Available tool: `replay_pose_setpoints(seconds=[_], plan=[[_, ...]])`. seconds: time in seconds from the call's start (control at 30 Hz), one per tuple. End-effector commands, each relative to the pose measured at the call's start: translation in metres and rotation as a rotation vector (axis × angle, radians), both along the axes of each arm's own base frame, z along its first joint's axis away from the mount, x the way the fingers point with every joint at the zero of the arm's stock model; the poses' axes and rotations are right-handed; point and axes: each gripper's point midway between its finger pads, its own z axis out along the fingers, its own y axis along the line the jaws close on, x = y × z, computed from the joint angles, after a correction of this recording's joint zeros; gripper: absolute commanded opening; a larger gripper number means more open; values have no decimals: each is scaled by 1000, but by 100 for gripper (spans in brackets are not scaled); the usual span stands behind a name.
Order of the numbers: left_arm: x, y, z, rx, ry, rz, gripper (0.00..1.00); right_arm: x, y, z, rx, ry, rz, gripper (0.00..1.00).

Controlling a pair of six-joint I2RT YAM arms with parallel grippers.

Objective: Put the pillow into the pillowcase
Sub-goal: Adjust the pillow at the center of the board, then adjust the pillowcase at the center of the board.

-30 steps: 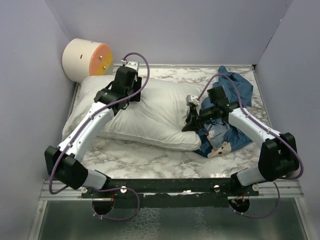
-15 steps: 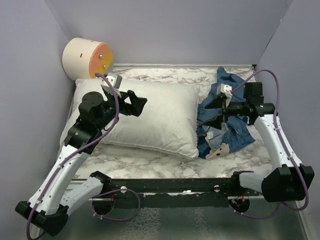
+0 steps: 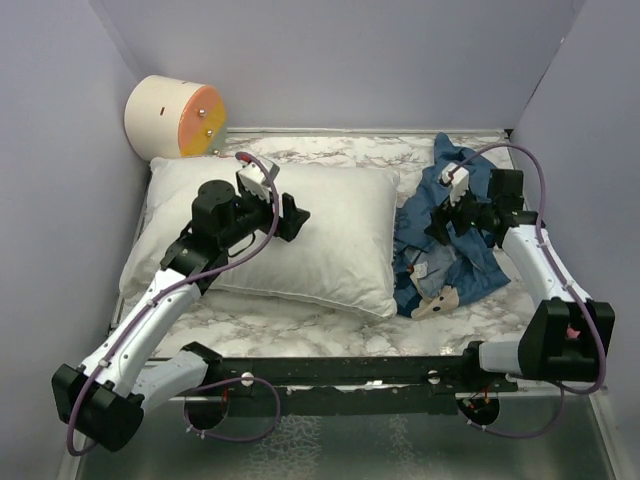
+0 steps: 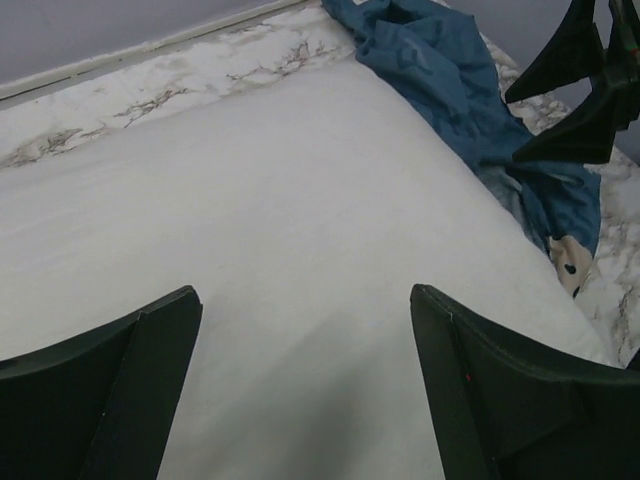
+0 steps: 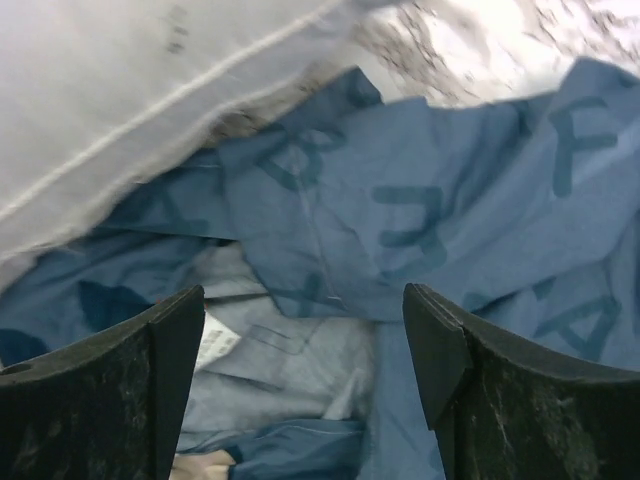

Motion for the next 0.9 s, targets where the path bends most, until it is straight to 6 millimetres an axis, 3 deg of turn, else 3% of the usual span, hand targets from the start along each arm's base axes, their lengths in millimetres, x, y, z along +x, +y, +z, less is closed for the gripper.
replay_pose_setpoints(seconds=[0.0, 0.27, 0.33, 0.43, 0.5, 0.53, 0.67, 0.87], plan=[[-6, 1, -3, 38, -135, -50, 88, 40, -26, -14, -117, -47, -113, 77], [-24, 28, -5, 19, -313, 32, 97, 63, -8, -68, -196, 66, -107, 71], [-26, 36, -4, 2, -340, 75, 98, 65, -11, -76, -210, 87, -121, 59], [-32, 43, -1, -17, -361, 98, 98, 68, -14, -70, -224, 71, -144, 23], [-34, 47, 0, -20, -369, 115, 98, 70, -18, -52, -220, 18, -176, 4], [-34, 48, 0, -15, -370, 121, 98, 73, -20, -39, -218, -20, -196, 1], [-35, 51, -1, -10, -374, 130, 98, 88, -39, 32, -206, -187, -292, 1], [-36, 52, 0, -12, -379, 131, 98, 114, -68, 152, -181, -414, -420, 1]])
